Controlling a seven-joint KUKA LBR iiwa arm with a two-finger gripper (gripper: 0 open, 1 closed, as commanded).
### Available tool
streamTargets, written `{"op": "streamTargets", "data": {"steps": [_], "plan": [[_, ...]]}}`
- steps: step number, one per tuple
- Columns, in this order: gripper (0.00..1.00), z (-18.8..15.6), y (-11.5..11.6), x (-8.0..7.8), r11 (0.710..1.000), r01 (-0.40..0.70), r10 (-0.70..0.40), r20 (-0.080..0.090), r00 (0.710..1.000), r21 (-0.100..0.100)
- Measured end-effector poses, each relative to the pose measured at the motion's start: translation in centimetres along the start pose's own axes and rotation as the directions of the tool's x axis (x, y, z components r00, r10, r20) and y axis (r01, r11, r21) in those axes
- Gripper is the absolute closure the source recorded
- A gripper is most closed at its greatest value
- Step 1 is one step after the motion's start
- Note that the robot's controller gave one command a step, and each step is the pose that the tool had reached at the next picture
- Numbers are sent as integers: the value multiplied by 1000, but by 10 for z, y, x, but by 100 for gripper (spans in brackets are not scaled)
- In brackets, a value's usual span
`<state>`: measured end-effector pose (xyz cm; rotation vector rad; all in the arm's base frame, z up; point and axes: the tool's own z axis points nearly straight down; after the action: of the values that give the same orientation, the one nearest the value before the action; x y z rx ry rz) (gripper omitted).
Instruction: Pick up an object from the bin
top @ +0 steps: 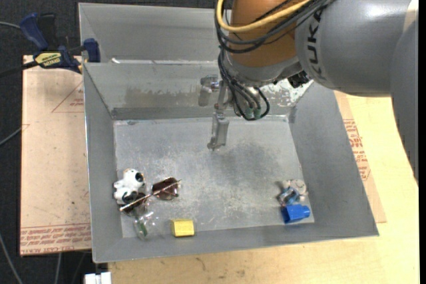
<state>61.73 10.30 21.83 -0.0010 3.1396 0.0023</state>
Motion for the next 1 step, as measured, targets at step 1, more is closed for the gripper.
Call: {"op": "streamTargets", "data": {"steps": [1], "plan": [[0, 44, 21, 19, 986, 166, -166, 2, 986, 0]]}}
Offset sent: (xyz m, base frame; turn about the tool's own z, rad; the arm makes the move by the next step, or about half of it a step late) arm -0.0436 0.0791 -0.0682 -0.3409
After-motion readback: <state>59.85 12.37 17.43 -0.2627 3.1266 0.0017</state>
